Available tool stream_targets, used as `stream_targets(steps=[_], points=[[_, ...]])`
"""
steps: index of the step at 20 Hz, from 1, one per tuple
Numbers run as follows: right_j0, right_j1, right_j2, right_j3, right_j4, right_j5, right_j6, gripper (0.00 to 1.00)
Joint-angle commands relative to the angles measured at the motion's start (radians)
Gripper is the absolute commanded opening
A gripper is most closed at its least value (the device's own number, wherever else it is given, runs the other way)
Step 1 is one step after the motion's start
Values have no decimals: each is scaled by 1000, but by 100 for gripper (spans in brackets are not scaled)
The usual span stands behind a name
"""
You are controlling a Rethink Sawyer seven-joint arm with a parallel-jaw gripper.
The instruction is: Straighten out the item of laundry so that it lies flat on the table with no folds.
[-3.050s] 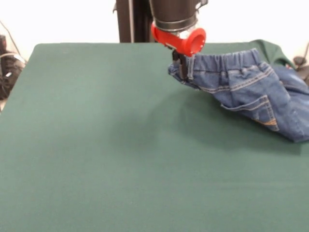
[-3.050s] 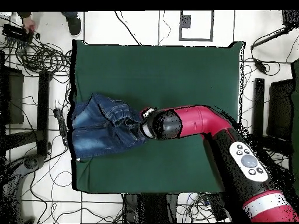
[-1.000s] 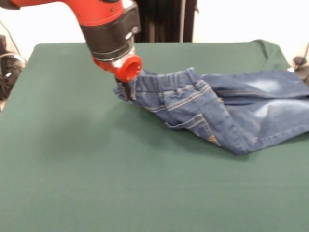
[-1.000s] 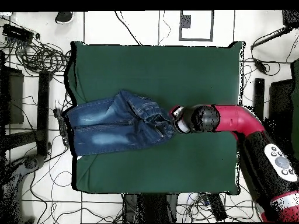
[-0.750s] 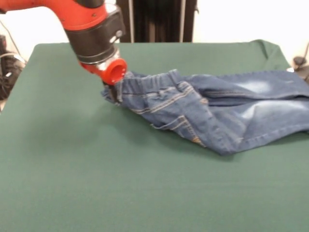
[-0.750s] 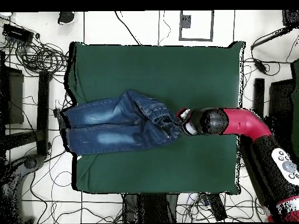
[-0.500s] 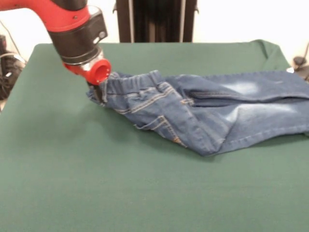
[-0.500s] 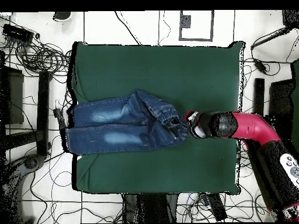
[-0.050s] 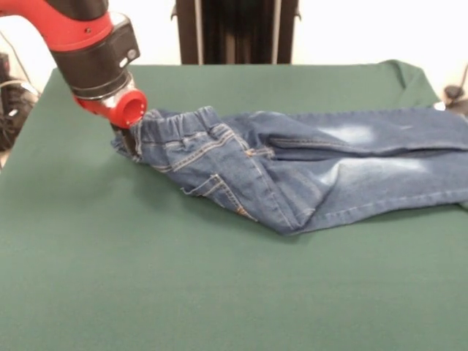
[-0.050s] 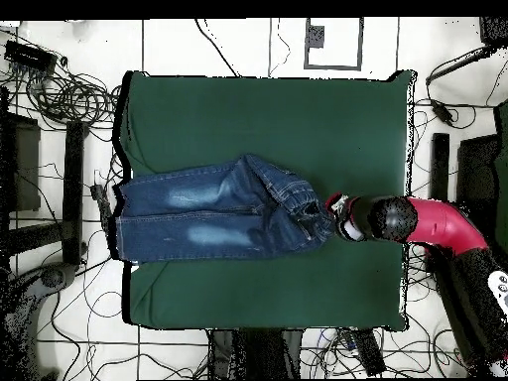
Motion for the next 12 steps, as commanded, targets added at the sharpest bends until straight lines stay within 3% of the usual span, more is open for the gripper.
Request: stream_targets(steps=[1,12], points=[[-3,-40,45,-79,-57,6,-351,0],[-22,-51,50,-135,-37,79,-417,0]])
